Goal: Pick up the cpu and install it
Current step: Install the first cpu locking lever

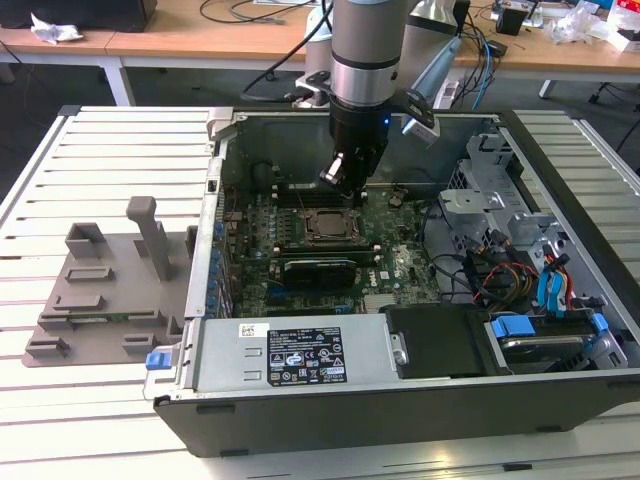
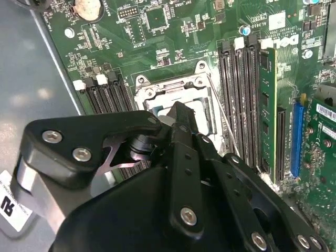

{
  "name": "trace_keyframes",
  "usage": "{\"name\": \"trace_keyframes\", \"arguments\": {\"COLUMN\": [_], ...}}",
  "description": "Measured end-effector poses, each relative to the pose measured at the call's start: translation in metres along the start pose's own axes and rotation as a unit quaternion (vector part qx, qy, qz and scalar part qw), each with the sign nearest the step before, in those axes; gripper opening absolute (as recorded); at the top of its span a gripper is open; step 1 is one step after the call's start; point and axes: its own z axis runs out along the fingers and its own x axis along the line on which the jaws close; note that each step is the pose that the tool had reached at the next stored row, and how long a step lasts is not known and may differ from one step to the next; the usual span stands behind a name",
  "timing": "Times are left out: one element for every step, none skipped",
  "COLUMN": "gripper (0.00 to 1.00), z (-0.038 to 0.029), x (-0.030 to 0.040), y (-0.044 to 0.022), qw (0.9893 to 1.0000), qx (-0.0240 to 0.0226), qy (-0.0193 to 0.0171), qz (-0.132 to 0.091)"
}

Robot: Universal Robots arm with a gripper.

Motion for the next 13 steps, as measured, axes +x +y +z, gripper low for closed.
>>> {"name": "trace_keyframes", "arguments": {"gripper": [0.11, 0.11, 0.11, 0.11, 0.11, 0.11, 0.11, 0.11, 0.11, 0.11, 0.11, 0.11, 0.11], "z": [0.0000, 0.0000, 0.0000, -0.0001, 0.0000, -0.0001, 0.0000, 0.0000, 0.0000, -0.0001, 0.0000, 0.0000, 0.0000], "x": [0.0000, 0.0000, 0.0000, 0.0001, 0.0001, 0.0001, 0.0000, 0.0000, 0.0000, 0.0000, 0.0000, 0.0000, 0.0000], "y": [0.0000, 0.0000, 0.0000, 0.0000, 0.0000, 0.0000, 0.0000, 0.0000, 0.0000, 0.0000, 0.0000, 0.0000, 0.0000], "qw": [1.0000, 1.0000, 1.0000, 0.9999, 0.9997, 0.9990, 0.9986, 0.9981, 0.9976, 0.9971, 0.9968, 0.9966, 0.9961], "qx": [0.0000, 0.0000, 0.0000, 0.0002, 0.0003, 0.0004, 0.0005, 0.0007, 0.0008, 0.0009, 0.0009, 0.0010, 0.0010], "qy": [0.0000, 0.0000, 0.0001, 0.0008, 0.0013, 0.0022, 0.0025, 0.0031, 0.0035, 0.0039, 0.0041, 0.0042, 0.0045], "qz": [0.000, 0.000, 0.002, 0.015, 0.026, 0.044, 0.052, 0.062, 0.069, 0.076, 0.080, 0.083, 0.088]}}
